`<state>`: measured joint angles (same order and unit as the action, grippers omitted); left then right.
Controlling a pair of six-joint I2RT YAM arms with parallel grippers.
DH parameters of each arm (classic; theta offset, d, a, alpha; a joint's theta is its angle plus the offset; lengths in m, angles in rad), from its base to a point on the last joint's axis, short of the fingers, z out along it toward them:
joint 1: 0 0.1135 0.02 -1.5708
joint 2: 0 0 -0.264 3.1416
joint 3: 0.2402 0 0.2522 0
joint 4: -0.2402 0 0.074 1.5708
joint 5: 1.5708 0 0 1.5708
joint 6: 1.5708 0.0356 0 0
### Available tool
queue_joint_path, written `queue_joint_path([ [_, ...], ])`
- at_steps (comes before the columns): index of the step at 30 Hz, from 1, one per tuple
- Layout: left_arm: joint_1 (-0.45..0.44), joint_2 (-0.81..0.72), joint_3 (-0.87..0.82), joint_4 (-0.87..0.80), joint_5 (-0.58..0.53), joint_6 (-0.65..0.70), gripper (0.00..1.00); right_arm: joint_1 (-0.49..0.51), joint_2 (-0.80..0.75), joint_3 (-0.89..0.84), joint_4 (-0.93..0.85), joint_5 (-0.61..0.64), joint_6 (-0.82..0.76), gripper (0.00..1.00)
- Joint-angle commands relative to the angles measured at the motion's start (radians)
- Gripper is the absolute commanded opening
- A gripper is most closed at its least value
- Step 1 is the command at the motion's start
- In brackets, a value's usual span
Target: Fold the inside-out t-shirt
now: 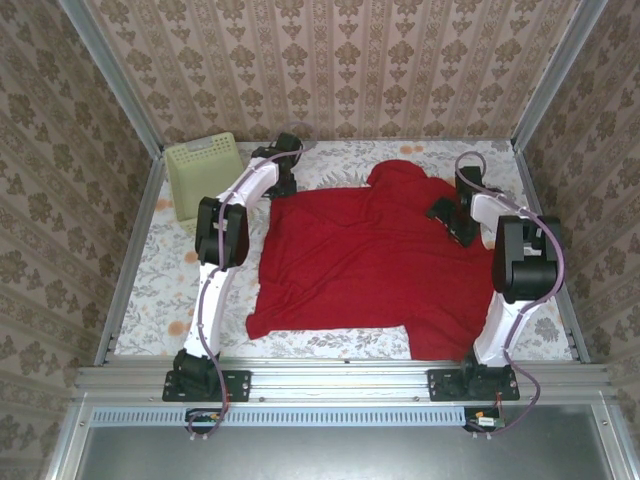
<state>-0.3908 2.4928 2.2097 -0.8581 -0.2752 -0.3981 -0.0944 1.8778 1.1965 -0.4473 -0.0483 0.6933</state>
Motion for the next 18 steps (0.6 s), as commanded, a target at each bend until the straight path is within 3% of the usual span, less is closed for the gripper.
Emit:
queue_joint_path([
  [1,0.013,-0.133,-0.069,0.015,0.01,-0.026,0.07,-0.022,-0.023,-0.083,-0.052,0.06,0.041,0.92],
  [6,0.01,-0.314,-0.292,0.17,0.089,-0.059,0.0,-0.02,-0.1,-0.1,-0.056,0.114,0.021,0.92],
  [11,-0.004,-0.484,-0.537,0.331,0.185,-0.099,0.0,0.046,-0.113,0.035,-0.083,0.16,-0.1,0.91],
  [18,-0.054,-0.63,-0.792,0.448,0.263,-0.143,0.0,0.137,0.143,0.429,-0.213,0.161,-0.252,0.83],
])
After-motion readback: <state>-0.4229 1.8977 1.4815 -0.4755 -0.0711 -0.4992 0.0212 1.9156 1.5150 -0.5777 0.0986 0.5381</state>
